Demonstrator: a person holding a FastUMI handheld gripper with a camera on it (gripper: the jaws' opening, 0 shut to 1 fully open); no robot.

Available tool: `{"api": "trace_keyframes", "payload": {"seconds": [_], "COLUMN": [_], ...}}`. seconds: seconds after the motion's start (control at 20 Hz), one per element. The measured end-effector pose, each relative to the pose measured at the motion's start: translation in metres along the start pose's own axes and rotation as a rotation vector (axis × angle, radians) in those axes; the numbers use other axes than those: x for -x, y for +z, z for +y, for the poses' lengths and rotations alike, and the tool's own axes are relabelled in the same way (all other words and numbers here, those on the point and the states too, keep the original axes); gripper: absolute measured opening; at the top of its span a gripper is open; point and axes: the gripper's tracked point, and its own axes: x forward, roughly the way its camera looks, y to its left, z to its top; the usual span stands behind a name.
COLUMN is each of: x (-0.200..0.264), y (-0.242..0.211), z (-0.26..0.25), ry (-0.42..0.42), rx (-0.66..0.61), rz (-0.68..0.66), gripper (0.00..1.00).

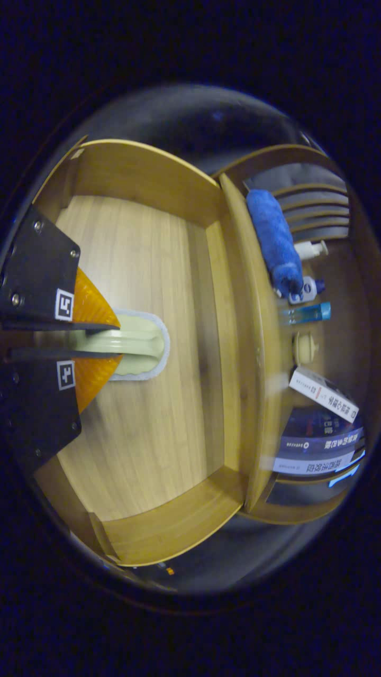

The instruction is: Pull open the drawer, take out the items inside it, and place them on the countertop above the cabinet.

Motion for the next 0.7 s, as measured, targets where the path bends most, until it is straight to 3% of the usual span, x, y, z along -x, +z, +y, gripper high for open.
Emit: {"api": "trace_keyframes", "payload": {"seconds": [0.3, 0.7], "x": [0.055, 0.154], "y": [0.047, 0.154], "z": [-0.005, -0.006], "ry": [0.028, 0.057], "rx": [-0.023, -0.045], "rz": [-0.207, -0.472], "gripper": [0.13, 0.13]}}
